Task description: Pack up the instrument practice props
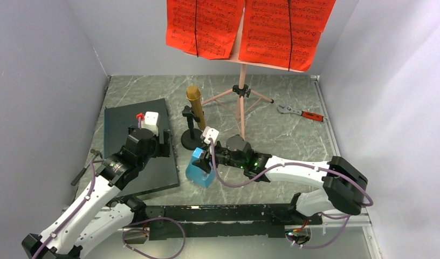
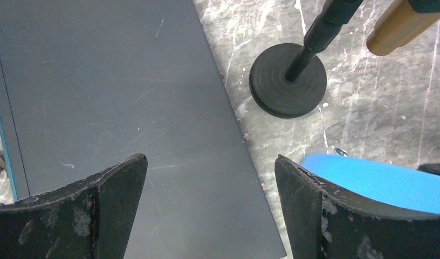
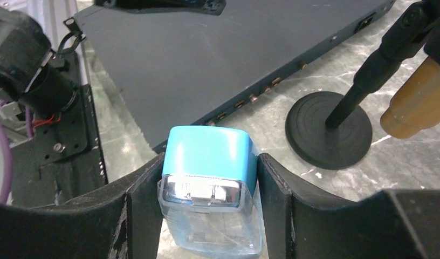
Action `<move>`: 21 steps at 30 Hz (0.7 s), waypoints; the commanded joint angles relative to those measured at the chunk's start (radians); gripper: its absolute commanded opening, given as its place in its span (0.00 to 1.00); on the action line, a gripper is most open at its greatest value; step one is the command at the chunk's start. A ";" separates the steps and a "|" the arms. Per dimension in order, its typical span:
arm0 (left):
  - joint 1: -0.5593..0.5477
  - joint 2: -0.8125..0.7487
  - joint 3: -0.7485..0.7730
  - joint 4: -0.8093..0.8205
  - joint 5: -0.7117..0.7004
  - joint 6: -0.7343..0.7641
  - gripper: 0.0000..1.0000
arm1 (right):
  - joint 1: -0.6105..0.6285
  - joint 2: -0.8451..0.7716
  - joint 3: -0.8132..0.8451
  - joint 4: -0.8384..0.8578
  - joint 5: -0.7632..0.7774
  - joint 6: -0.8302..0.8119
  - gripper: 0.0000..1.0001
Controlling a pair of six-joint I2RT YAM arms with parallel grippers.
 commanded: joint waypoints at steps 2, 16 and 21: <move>0.003 0.021 0.009 0.036 -0.038 0.028 0.94 | -0.001 -0.126 0.071 -0.094 -0.083 -0.006 0.32; -0.009 0.018 0.008 0.043 -0.015 0.032 0.94 | -0.084 -0.432 0.161 -0.475 0.058 0.000 0.02; -0.008 0.027 0.008 0.049 0.019 0.030 0.94 | -0.180 -0.528 0.203 -0.640 0.149 0.008 0.01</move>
